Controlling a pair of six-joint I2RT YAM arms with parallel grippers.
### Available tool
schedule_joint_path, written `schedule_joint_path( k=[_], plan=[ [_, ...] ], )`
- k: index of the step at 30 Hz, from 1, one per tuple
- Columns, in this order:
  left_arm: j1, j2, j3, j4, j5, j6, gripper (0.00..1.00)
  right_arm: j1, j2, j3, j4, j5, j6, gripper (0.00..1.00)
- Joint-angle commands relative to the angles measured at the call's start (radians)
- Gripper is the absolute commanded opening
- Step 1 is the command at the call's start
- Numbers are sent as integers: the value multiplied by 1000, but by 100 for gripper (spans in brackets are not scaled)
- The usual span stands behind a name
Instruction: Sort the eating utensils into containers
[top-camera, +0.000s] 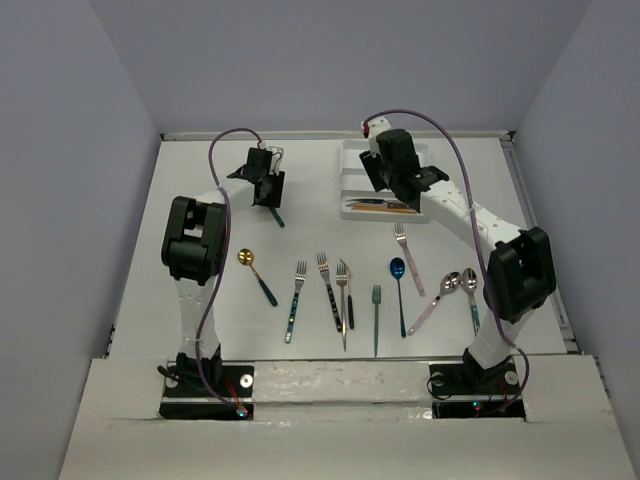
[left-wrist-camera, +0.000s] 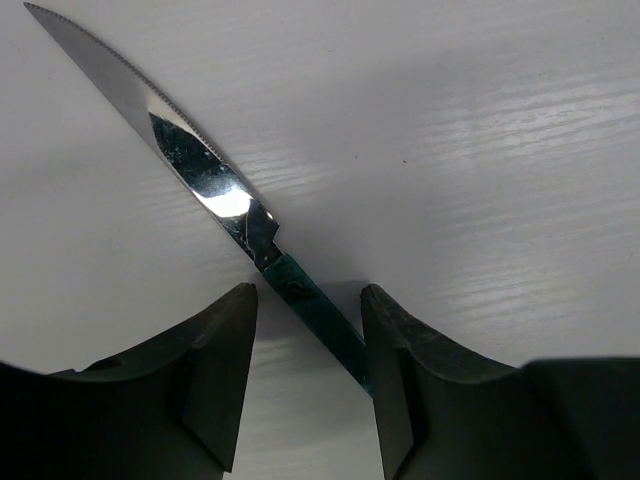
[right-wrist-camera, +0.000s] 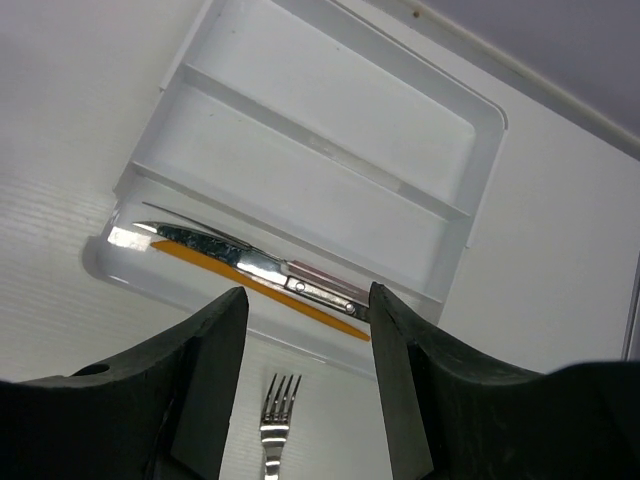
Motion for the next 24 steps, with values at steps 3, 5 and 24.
schedule_joint_path(
  k=[3, 5, 24],
  plan=[
    [14, 1, -20, -49, 22, 9, 49, 37, -28, 1, -21, 62, 3, 57],
    [22, -4, -25, -48, 23, 10, 37, 48, -28, 4, -21, 57, -2, 57],
    [36, -347, -55, 44, 285, -28, 0, 68, -198, -65, 115, -639, 44, 61]
  ],
)
